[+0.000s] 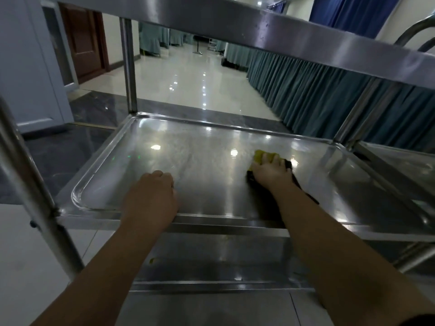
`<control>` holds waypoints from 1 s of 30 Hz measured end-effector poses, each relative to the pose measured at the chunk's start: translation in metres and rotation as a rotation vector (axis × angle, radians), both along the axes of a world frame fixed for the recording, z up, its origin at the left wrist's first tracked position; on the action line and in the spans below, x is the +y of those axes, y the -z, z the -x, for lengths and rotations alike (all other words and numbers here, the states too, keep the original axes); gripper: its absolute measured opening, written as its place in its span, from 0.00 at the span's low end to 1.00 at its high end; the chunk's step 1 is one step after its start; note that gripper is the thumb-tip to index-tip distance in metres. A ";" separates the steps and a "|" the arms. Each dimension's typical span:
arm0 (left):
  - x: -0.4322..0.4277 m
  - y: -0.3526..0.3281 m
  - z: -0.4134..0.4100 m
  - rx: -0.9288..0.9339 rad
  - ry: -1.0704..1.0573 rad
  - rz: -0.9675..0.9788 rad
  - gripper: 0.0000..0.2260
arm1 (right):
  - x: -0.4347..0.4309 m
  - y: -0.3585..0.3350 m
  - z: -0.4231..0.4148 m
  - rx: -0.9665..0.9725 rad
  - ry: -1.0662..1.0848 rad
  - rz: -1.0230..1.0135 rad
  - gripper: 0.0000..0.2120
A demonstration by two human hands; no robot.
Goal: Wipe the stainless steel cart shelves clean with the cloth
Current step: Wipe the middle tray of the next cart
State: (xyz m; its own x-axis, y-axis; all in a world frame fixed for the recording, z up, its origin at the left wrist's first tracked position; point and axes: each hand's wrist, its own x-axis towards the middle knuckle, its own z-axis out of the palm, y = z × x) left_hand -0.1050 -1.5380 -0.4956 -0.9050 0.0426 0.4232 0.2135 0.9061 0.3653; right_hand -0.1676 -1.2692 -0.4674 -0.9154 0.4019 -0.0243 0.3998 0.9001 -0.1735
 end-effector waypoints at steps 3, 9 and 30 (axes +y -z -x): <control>-0.002 -0.001 -0.003 -0.025 -0.042 -0.051 0.07 | -0.067 0.000 0.003 -0.060 -0.266 0.035 0.29; -0.003 -0.006 -0.011 0.016 -0.049 -0.020 0.09 | -0.125 0.004 -0.034 -0.098 -0.658 0.029 0.29; -0.009 -0.001 -0.050 0.162 0.009 0.031 0.14 | 0.095 0.003 -0.089 -0.152 -0.112 -0.068 0.29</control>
